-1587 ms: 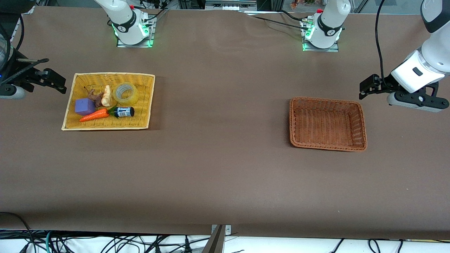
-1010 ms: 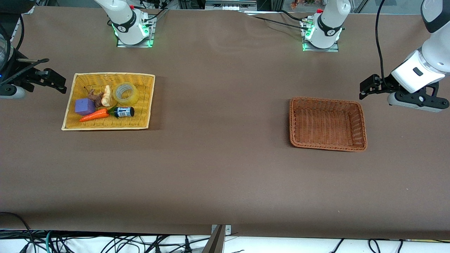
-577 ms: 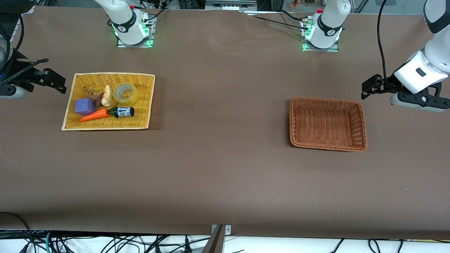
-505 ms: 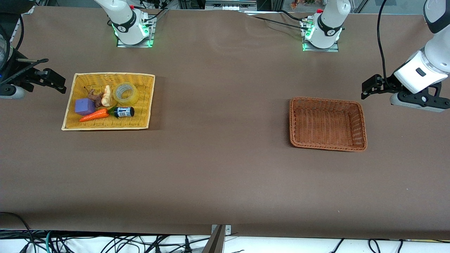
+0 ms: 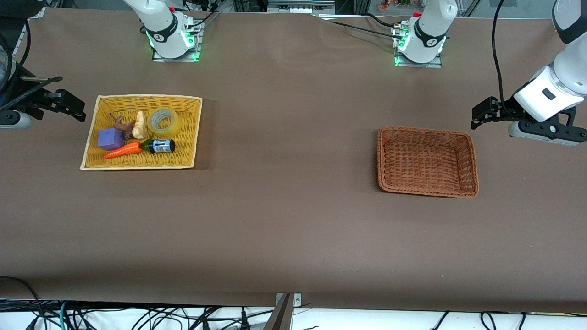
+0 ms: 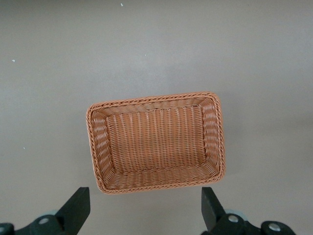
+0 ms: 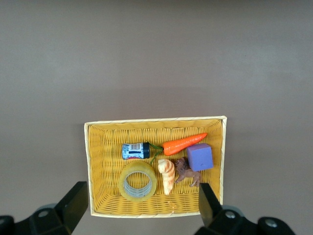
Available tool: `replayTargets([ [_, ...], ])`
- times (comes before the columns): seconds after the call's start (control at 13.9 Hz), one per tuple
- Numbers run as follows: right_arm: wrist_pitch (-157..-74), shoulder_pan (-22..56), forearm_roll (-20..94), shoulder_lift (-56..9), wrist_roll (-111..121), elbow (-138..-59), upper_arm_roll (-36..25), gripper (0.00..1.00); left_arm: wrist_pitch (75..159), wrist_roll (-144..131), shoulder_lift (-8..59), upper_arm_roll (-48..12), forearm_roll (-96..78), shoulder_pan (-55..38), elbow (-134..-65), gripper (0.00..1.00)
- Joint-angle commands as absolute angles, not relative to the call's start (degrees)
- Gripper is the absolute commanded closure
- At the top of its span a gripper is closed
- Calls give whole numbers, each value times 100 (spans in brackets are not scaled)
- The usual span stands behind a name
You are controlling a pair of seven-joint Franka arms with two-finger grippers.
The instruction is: Transfer tape with both arms
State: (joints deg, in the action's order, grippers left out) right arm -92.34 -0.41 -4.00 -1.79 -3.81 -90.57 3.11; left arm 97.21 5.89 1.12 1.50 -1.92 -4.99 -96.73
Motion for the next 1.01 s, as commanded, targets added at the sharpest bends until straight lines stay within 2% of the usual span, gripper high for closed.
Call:
replayTargets([
  [0.0, -9088, -88, -308, -237, -352, -8886, 325, 0, 9580, 606, 167, 132, -176, -475, -9501, 0],
  [0.94, -9079, -70, -378, -351, -377, -8912, 343, 0, 9527, 607, 264, 97, -150, -518, -9492, 0],
])
